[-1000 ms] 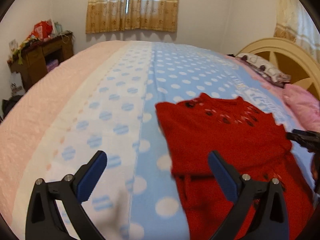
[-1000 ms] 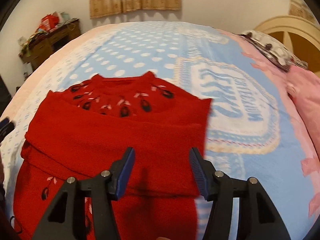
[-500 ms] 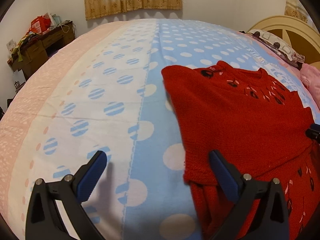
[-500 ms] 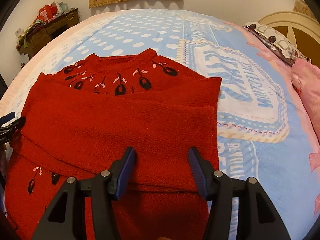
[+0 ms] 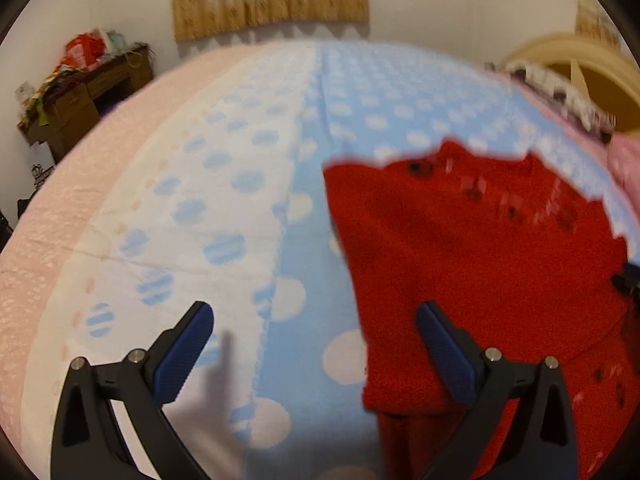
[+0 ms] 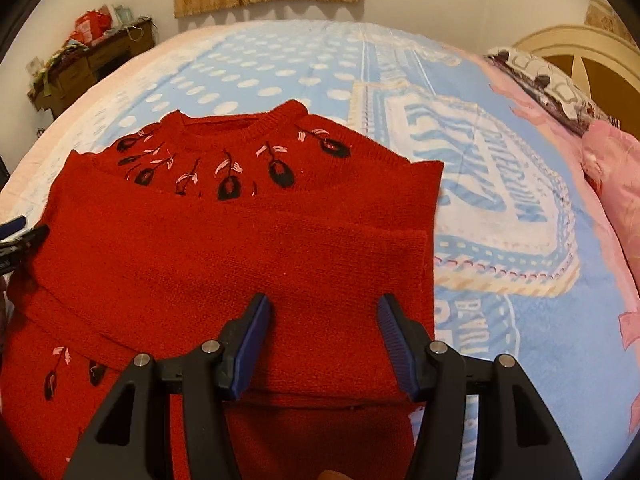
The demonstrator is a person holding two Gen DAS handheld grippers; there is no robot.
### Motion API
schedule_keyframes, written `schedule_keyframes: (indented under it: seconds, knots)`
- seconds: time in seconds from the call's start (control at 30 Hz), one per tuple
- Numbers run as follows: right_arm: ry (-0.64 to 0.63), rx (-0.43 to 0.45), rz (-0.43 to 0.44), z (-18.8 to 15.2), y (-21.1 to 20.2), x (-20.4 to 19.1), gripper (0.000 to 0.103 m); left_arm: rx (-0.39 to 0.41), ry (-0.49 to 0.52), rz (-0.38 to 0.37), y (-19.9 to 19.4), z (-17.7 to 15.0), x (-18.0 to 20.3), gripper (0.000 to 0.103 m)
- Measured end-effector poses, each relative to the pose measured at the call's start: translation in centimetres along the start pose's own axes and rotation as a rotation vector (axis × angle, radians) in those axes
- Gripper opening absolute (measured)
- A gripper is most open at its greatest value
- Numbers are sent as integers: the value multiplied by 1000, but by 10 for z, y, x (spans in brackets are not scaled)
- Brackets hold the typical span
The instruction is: Fold small clothes
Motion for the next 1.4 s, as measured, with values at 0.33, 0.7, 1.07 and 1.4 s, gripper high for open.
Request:
schedule_keyframes:
  seconds: [0.33,0.7,1.07,1.4]
  knots:
    - [22,35,10,-10,-20,2,57,35,-20,-16,-22,-11,-1,103]
    - [47,64,17,-27,-41,5,57,102,-8,-57,-63,-30,2,103]
    - [57,64,31,-49,-55,2,57,124,-20,-80,-84,-54,1,103]
    - [41,92,59,-81,-82,-12,58,207,-27,-110,-128,-85,-5,103]
Point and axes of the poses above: each gripper's, at about its wrist camera, not at the fingertips, and y roughly the way its jaws point, x to its right, z to its top, the point moved 1 cm from there along y, roughly the way its jaws point, and after that the axes turned 9 degrees about -x, right-handed, at the moved point
